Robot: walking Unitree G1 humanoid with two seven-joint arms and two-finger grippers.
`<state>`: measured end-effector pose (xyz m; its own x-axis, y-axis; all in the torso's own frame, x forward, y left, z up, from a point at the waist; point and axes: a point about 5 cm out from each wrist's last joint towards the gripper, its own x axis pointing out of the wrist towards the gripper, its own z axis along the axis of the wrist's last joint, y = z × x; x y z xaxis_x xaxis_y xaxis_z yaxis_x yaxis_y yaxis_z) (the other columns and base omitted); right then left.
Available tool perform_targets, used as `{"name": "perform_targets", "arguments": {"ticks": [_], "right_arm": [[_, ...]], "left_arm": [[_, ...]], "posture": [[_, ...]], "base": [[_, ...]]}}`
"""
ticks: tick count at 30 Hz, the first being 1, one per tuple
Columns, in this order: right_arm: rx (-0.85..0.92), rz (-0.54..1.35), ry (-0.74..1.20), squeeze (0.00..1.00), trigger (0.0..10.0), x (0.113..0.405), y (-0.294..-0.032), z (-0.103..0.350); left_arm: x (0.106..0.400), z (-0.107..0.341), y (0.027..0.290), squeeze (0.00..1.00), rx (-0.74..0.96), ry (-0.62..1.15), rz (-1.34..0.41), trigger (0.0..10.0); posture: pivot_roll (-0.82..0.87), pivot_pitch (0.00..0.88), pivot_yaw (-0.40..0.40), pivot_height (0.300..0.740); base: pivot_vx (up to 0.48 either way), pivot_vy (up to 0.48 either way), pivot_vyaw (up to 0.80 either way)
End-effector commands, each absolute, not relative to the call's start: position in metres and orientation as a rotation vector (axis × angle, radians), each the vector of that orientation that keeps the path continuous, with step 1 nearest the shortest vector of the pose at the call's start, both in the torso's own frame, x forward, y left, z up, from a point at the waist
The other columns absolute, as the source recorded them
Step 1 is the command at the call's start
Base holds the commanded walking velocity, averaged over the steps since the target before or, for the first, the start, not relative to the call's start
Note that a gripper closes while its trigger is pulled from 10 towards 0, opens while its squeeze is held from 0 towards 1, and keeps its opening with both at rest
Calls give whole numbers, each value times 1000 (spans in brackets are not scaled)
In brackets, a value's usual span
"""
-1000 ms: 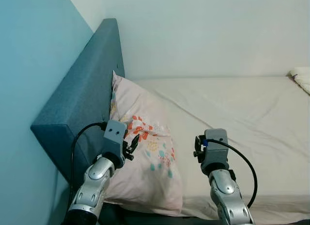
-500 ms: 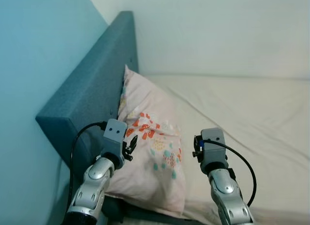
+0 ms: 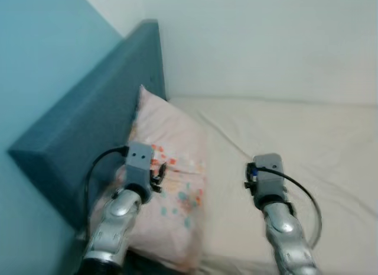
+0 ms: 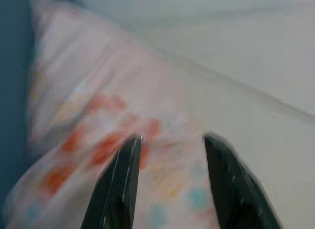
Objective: Clean up the room
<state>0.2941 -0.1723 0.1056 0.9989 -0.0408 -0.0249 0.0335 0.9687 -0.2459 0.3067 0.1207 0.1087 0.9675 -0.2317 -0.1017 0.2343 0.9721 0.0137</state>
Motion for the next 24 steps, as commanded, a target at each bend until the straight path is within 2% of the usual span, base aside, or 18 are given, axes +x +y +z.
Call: {"name": "perform_targets", "arguments": {"ticks": [1, 7, 24], "right_arm": [[-241, -36, 70, 0, 10000, 292, -174, 97], [-239, -34, 73, 0, 10000, 292, -174, 97], [-203, -58, 81, 0, 10000, 290, -178, 93]], "left_arm": [[305, 106, 118, 0, 29, 120, -247, 10000], [304, 106, 118, 0, 27, 124, -247, 10000], [301, 108, 104, 0, 84, 107, -315, 10000]], "posture": [[-44, 49, 10, 736], [-44, 47, 10, 736], [-41, 50, 17, 736]], "base": [[0, 480, 0], [0, 480, 0], [0, 0, 0]]}}
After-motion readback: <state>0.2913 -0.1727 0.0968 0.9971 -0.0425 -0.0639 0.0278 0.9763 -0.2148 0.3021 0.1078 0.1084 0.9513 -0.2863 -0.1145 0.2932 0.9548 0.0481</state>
